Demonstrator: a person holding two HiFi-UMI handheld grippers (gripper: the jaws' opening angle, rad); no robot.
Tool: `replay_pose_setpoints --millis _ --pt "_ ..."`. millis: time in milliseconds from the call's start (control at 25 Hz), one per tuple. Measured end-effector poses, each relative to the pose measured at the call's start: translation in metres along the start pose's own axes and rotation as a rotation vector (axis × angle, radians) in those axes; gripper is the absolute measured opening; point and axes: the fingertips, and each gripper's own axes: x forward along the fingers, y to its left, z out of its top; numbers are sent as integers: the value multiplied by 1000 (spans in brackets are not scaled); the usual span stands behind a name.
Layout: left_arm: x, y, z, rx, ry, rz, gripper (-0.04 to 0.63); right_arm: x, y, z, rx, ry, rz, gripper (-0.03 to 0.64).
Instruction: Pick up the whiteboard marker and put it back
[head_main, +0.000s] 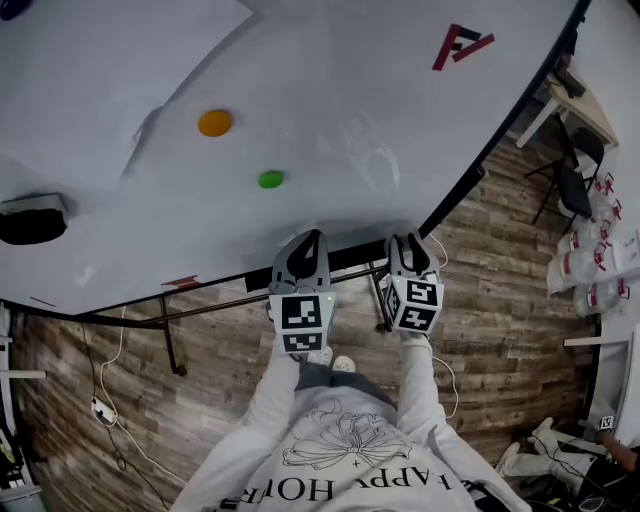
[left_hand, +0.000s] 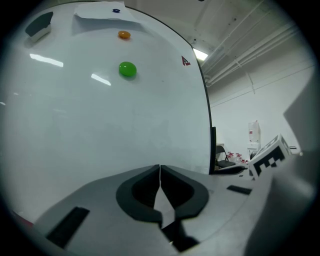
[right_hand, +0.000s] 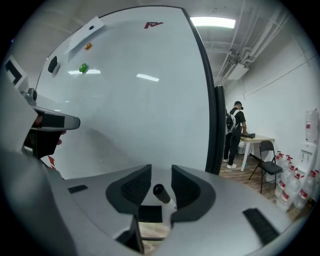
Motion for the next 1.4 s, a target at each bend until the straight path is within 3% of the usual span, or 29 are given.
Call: replay_pose_setpoints --millis 280,520,720,1400 --pt "-5 -1 8 -3 -24 -10 8 -20 8 31 15 -76 -3 115" --pt "-12 -6 17 -1 -51 -18 8 -46 11 58 24 -152 -24 49" --pt "-21 -8 24 1 -71 -17 8 -66 13 76 20 -207 -29 38" --pt "-44 -3 38 4 -110 7 8 -93 4 84 53 -255 -53 20"
